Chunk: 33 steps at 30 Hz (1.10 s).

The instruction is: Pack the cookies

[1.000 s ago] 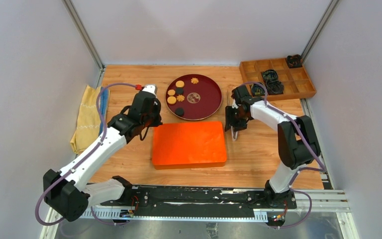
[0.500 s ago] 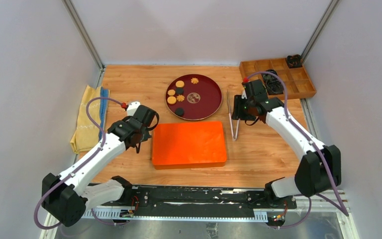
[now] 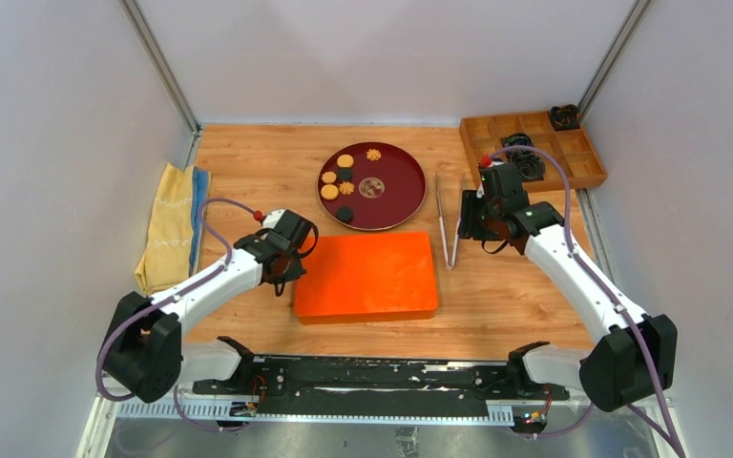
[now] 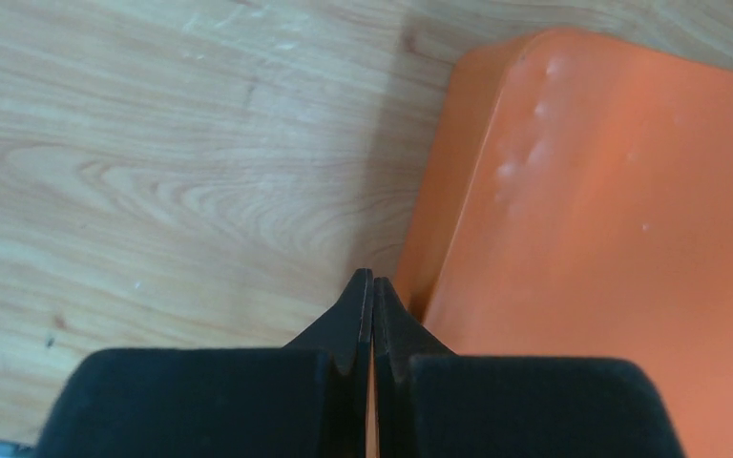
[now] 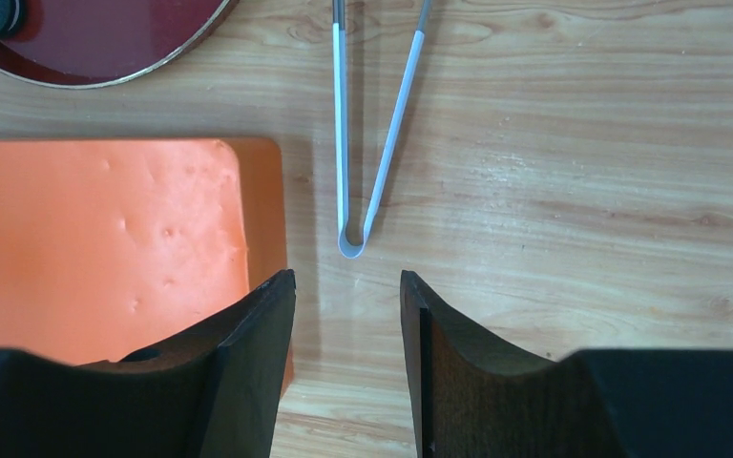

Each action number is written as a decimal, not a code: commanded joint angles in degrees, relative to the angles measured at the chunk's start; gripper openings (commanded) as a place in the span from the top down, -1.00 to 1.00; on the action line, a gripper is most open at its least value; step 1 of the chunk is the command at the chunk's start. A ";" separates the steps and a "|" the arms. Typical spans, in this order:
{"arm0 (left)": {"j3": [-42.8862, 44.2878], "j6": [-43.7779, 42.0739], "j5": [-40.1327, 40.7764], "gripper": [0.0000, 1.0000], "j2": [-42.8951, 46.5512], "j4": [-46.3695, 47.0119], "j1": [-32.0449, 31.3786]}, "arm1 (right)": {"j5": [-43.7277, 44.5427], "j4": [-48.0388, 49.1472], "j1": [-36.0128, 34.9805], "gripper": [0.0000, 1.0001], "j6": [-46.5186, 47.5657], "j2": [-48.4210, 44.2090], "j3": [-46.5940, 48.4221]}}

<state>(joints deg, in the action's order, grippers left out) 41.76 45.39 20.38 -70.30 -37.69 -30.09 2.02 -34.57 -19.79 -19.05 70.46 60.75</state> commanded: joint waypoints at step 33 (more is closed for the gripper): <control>14.92 -10.62 5.29 1.00 -11.10 11.75 2.55 | 0.71 -2.70 -0.07 0.01 0.63 -6.21 -7.19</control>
<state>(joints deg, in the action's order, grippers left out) 53.17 36.95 21.06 -83.48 -25.45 -29.10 1.39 -35.68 -19.81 -19.05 65.32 53.80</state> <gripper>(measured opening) 0.010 0.492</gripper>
